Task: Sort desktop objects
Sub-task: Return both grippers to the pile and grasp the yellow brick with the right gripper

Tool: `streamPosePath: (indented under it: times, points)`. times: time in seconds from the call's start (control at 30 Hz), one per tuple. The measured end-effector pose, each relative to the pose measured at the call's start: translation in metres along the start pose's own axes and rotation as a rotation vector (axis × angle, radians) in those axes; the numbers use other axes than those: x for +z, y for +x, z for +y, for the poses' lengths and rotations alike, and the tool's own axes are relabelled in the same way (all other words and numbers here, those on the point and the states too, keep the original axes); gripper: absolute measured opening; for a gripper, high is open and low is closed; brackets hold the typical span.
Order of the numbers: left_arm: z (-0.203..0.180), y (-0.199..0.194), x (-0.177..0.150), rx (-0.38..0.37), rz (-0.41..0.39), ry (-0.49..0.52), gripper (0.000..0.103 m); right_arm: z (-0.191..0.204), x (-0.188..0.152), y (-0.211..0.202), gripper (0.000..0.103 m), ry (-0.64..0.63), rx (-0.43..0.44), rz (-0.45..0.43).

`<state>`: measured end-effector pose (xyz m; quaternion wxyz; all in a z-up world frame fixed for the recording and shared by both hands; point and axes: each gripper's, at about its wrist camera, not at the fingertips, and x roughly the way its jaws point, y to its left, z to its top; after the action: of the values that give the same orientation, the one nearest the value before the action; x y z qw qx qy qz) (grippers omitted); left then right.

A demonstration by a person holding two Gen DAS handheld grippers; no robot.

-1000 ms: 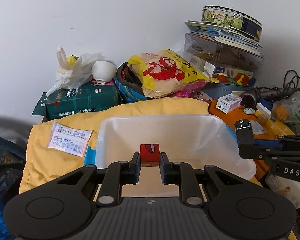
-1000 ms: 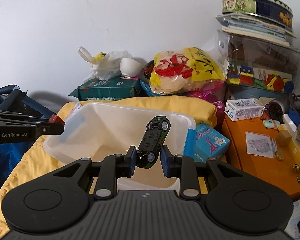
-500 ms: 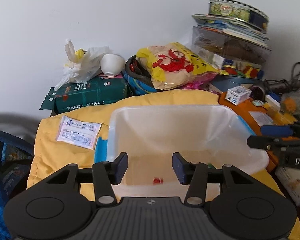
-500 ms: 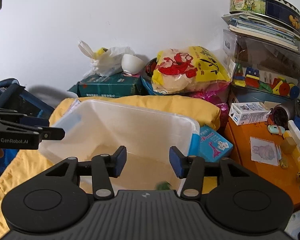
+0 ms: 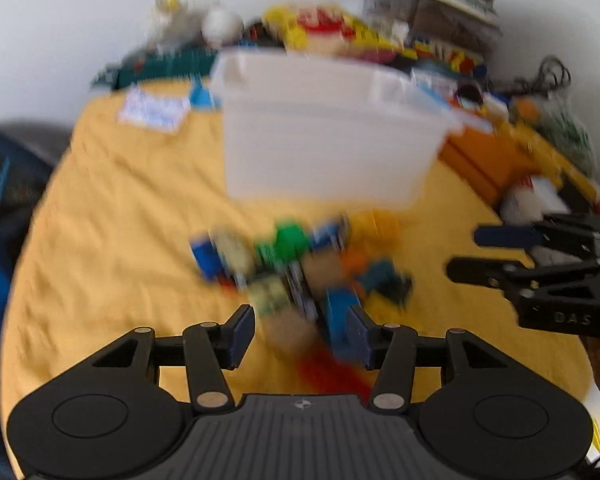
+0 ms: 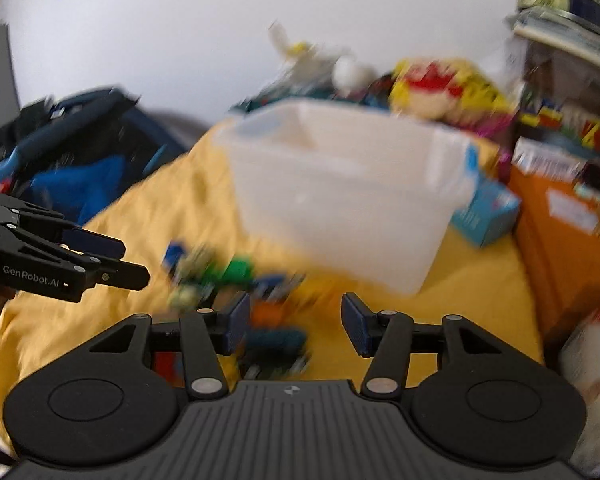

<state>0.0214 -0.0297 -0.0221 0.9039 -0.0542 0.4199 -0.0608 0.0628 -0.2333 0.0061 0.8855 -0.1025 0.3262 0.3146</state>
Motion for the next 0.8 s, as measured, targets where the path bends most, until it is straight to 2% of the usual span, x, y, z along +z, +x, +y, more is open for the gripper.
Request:
streamPosePath:
  times: [0.17,0.4,0.43,0.5,0.63,0.77,0.8]
  points:
    - [-0.017,0.019,-0.026,-0.049,0.073,0.018,0.054,0.019,-0.021,0.010,0.053,-0.027,0.051,0.054]
    - [-0.025,0.050,-0.030,-0.029,0.129,0.019,0.055,0.027,-0.032,0.017,0.052,-0.044,0.061,0.084]
    - [-0.024,0.051,-0.031,-0.030,0.132,0.013,0.055,0.027,-0.033,0.017,0.052,-0.042,0.064,0.087]
    - [-0.021,0.048,-0.033,-0.038,0.127,0.014,0.048,0.027,-0.032,0.019,0.052,-0.050,0.068,0.093]
    - [-0.019,0.041,-0.038,-0.033,0.115,0.063,0.046,0.031,-0.033,0.029,0.052,-0.073,0.077,0.108]
    - [-0.015,0.037,-0.037,-0.026,0.115,0.061,0.042,0.034,-0.038,0.039,0.051,-0.066,0.078,0.134]
    - [-0.014,0.036,-0.037,-0.024,0.113,0.063,0.042,0.034,-0.039,0.042,0.048,-0.065,0.080,0.142]
